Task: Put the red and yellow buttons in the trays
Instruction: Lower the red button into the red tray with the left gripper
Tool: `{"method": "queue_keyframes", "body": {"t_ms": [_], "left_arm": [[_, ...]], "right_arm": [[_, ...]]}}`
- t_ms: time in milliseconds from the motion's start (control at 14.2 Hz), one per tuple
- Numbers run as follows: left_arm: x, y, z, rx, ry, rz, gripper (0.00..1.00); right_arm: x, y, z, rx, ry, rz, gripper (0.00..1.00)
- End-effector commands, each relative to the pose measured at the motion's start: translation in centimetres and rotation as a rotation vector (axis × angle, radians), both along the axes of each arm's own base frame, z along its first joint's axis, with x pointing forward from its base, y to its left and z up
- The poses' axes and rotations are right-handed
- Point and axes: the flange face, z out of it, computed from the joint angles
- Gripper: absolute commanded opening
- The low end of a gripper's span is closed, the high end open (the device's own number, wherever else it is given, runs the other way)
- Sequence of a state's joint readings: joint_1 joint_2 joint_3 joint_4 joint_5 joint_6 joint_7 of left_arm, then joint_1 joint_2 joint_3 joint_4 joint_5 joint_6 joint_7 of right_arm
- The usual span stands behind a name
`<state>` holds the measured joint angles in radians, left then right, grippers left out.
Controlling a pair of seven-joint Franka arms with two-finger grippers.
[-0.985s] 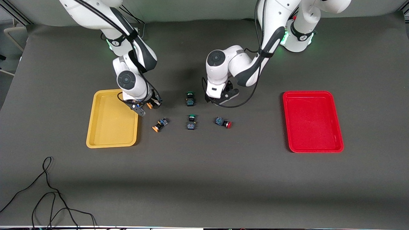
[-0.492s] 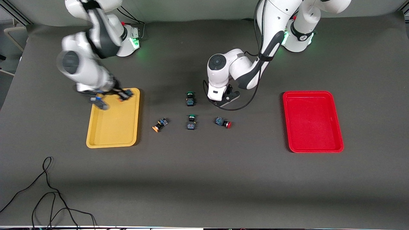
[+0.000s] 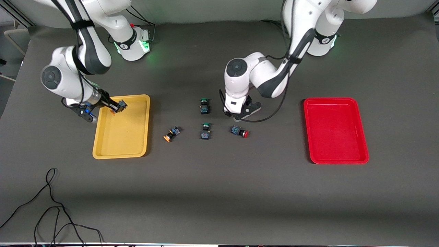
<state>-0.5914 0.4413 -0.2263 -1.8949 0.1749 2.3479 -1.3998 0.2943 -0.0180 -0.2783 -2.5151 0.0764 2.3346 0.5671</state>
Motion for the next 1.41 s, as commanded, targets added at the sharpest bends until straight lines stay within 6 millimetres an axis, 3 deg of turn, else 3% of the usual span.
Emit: {"method": "queue_keyframes", "body": {"t_ms": [0,211,422,492,563,633,704,774,985,1126,1196,1266,1337], "left_arm": [[1.4,4.2,6.5,-0.028,0.055,-0.155,0.00],[4.7,12.7,9.6,-0.022,0.136,-0.297,0.00],[6.2,23.1,9.5,-0.012,0.191,-0.412,0.00],[6.3,27.1,8.9,-0.016,0.206,-0.460,0.00],[6.8,30.7,7.9,-0.025,0.214,-0.492,0.00],[7.4,33.1,6.6,-0.029,0.211,-0.525,0.00],[7.8,35.4,4.6,-0.033,0.192,-0.543,0.00],[8.2,37.8,2.7,-0.035,0.160,-0.550,0.00],[8.8,40.3,-3.6,-0.012,0.116,-0.596,0.00],[9.4,41.5,-6.9,-0.001,0.078,-0.609,0.00],[9.5,41.5,-7.6,-0.004,0.070,-0.610,0.12],[9.7,41.6,-7.6,-0.004,0.073,-0.611,0.34],[9.7,41.5,-7.2,-0.001,0.069,-0.612,0.89]], "right_arm": [[-0.2,-1.4,-3.2,-0.019,-0.003,0.031,0.09],[-0.4,-1.8,-5.4,-0.031,0.015,0.045,0.09],[-0.5,-2.6,-6.2,-0.034,0.014,0.050,0.11],[-0.6,-2.6,-6.6,-0.032,0.022,0.040,0.17],[-0.6,-2.6,-6.9,-0.018,0.025,0.015,0.28],[-0.7,-2.7,-7.3,-0.013,0.034,0.006,0.46],[-0.7,-2.7,-7.5,-0.011,0.033,-0.001,0.77],[-0.6,-2.6,-7.5,-0.004,0.029,-0.016,1.00],[-0.5,-2.4,-6.1,0.017,0.027,-0.023,1.00],[0.7,-1.9,-2.6,0.050,0.020,-0.028,1.00],[2.2,-1.7,-0.3,0.065,0.005,-0.013,1.00],[3.9,-1.6,1.8,0.066,-0.012,0.002,1.00],[5.9,-1.3,4.6,0.074,-0.019,0.007,1.00]]}}
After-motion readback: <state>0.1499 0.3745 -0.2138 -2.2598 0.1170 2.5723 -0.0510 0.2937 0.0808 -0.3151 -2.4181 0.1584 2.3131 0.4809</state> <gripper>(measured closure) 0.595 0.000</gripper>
